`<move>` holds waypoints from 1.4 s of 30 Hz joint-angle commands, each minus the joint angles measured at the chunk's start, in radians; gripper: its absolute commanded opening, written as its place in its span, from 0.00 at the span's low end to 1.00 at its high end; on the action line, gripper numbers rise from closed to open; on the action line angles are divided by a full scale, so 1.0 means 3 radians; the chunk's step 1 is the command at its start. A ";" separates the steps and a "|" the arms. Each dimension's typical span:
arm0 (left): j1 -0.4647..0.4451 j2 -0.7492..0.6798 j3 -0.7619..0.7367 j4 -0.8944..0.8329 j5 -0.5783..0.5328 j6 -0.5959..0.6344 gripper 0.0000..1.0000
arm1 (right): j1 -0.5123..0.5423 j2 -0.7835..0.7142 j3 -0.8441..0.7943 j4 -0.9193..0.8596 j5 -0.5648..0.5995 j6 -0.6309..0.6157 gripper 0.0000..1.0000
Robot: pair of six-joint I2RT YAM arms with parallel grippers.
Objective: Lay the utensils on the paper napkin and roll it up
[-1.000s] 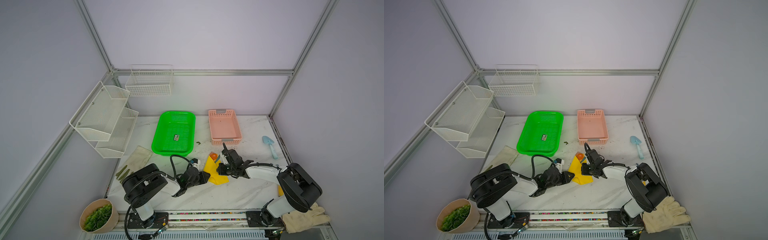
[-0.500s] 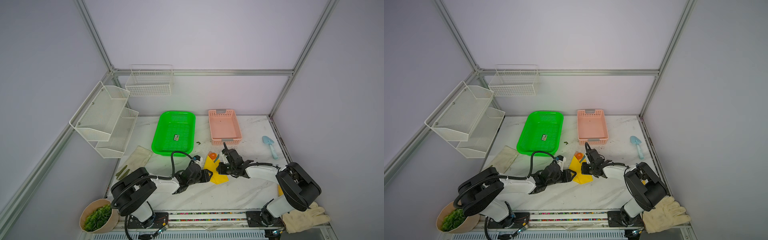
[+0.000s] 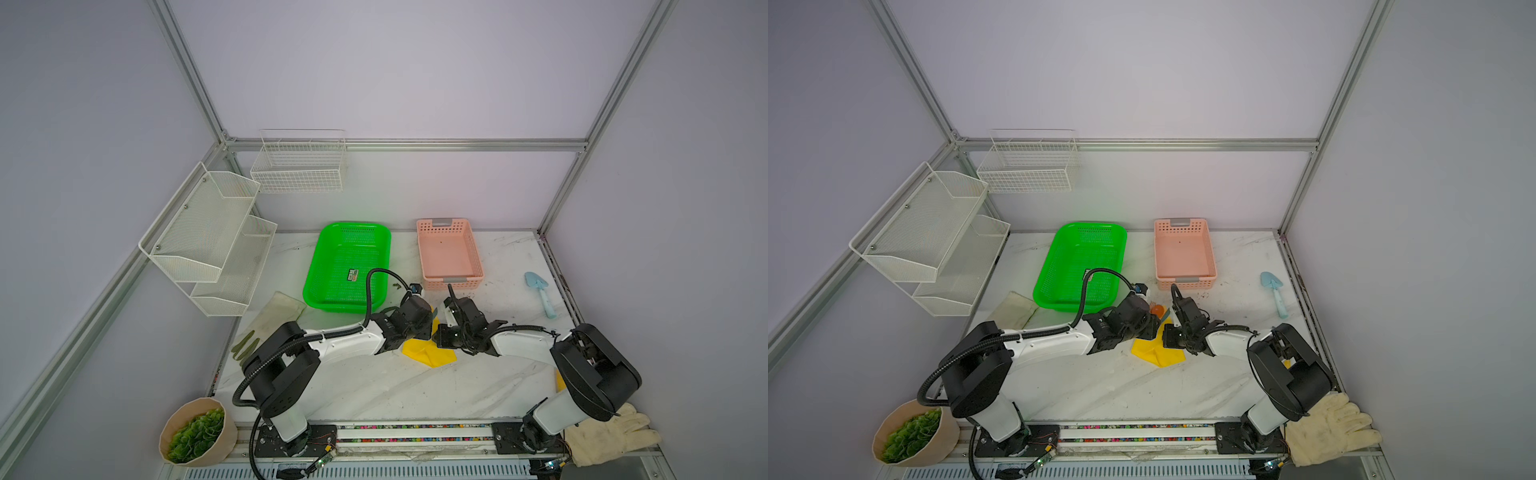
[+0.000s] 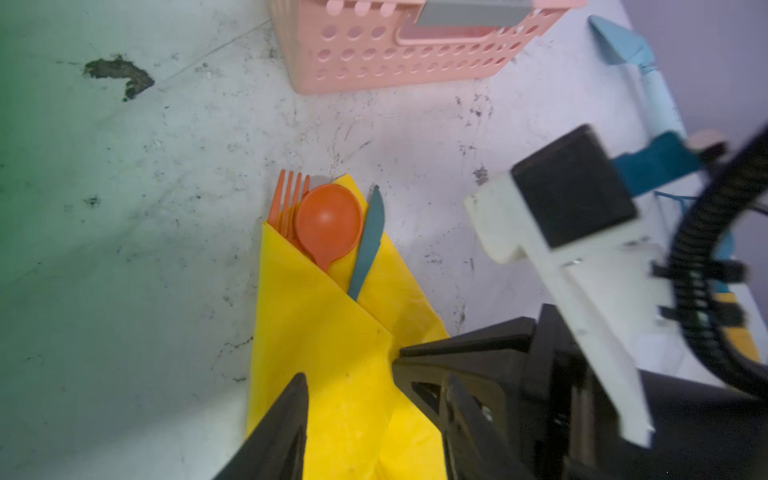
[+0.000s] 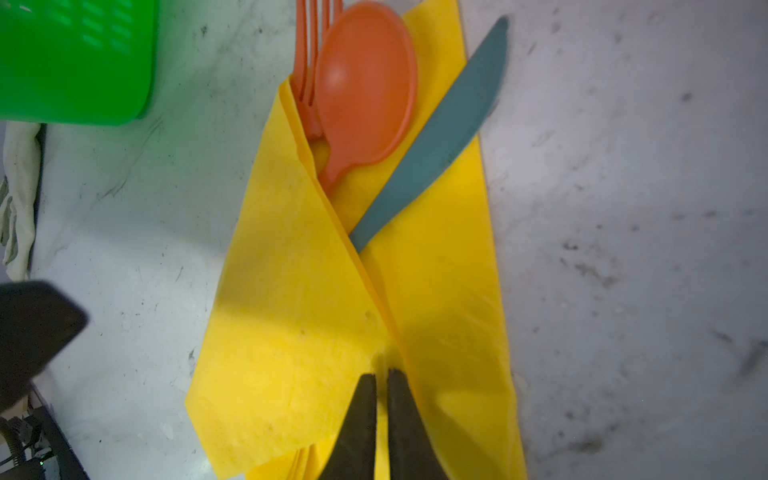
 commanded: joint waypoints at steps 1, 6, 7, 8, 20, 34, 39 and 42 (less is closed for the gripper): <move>-0.0006 0.0099 0.0333 -0.0426 -0.0323 0.0340 0.54 | -0.0015 0.0053 -0.0127 -0.0206 0.0029 -0.0020 0.12; -0.0006 0.0272 0.0441 -0.0427 -0.0266 0.0514 0.57 | -0.0015 0.0059 -0.0125 -0.0189 -0.0005 -0.0020 0.12; -0.0006 0.0306 0.0466 -0.0430 -0.0247 0.0537 0.57 | -0.0016 0.0064 -0.0127 -0.0185 -0.0009 -0.0020 0.12; -0.0004 0.0328 0.0481 -0.0432 -0.0228 0.0544 0.58 | -0.0016 0.0069 -0.0127 -0.0184 -0.0017 -0.0020 0.12; -0.0006 0.0497 0.0633 -0.0437 -0.0068 0.0637 0.69 | -0.0016 0.0075 -0.0178 -0.0142 -0.0036 -0.0020 0.12; -0.0022 0.0668 0.0723 -0.0565 -0.0294 0.0617 0.61 | -0.0015 0.0018 -0.0230 -0.0114 -0.0062 -0.0001 0.12; -0.0030 0.0694 0.0729 -0.0575 -0.0355 0.0593 0.55 | -0.0016 0.0035 -0.0240 -0.0100 -0.0072 0.0001 0.11; -0.0039 0.0719 0.0733 -0.0581 -0.0357 0.0586 0.53 | -0.0016 0.0027 -0.0240 -0.0100 -0.0069 0.0001 0.11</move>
